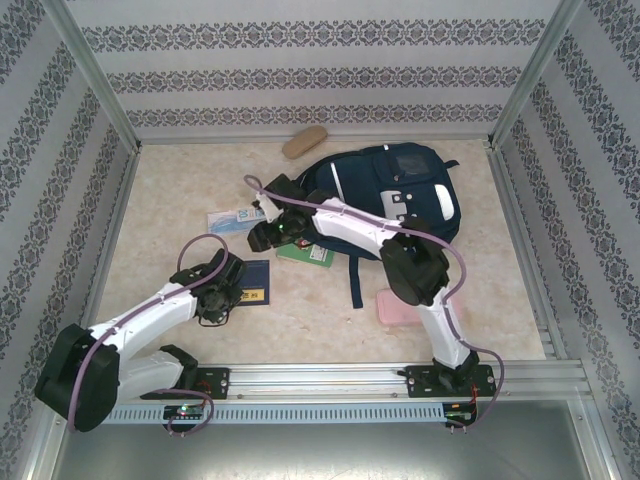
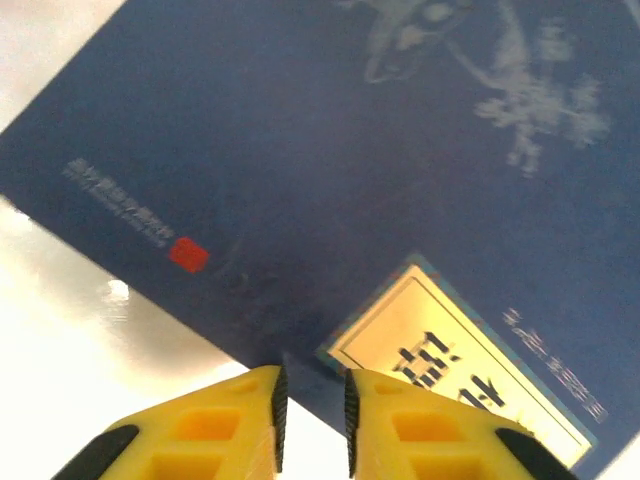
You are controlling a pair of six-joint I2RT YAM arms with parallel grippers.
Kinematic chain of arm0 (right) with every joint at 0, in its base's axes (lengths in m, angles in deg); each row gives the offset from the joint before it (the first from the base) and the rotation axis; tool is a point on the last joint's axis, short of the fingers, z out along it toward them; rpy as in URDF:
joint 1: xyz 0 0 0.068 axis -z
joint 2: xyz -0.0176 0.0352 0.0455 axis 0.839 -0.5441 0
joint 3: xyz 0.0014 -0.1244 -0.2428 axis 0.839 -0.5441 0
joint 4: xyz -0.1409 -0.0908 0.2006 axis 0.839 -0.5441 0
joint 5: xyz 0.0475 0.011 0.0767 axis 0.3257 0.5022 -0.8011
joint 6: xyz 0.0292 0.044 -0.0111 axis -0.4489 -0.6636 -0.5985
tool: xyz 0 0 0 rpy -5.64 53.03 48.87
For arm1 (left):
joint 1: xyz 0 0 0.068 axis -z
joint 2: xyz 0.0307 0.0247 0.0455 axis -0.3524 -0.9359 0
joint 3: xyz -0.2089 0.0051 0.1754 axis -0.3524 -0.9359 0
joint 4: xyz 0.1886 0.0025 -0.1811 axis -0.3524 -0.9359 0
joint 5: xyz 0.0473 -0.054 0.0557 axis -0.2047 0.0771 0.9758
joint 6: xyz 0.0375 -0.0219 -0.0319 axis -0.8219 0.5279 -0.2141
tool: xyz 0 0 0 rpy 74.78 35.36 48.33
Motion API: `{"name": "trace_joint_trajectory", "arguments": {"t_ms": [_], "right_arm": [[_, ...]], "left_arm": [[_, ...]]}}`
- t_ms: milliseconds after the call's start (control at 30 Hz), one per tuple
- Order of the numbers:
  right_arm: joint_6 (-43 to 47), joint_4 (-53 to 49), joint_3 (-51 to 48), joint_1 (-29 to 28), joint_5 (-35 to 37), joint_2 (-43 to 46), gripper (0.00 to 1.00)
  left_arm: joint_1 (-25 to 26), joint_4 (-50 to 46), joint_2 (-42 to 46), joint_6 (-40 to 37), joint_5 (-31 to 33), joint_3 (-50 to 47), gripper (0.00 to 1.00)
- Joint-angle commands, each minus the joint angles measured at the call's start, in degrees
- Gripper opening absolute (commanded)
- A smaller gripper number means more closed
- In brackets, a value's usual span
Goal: Pack the student bag
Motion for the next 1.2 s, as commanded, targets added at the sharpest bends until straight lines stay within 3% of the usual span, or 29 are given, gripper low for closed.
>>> {"name": "trace_joint_trajectory", "arguments": {"t_ms": [0, 333, 600, 900, 1167], "right_arm": [[2.79, -2.87, 4.13, -1.06, -2.09, -3.9, 0.52], [5.21, -6.8, 9.3, -2.15, 1.45, -11.78, 0.53], [2.82, -1.66, -4.81, -2.52, -1.58, -3.84, 0.33], [1.06, 0.45, -15.87, -3.91, -1.98, 4.13, 0.33], [-0.84, 0.43, -13.87, -2.43, 1.23, 6.44, 0.4]], "left_arm": [[-0.81, 1.74, -2.83, -0.2, -0.33, -0.65, 0.18], [-3.06, 3.4, -8.02, -6.11, 0.5, 0.96, 0.16], [-6.82, 6.57, -12.55, -14.16, 1.32, 5.64, 0.16], [-9.48, 3.44, -16.5, -22.26, 4.64, 13.02, 0.16], [-9.98, -0.88, -10.99, -27.33, 3.81, 13.8, 0.2]]}}
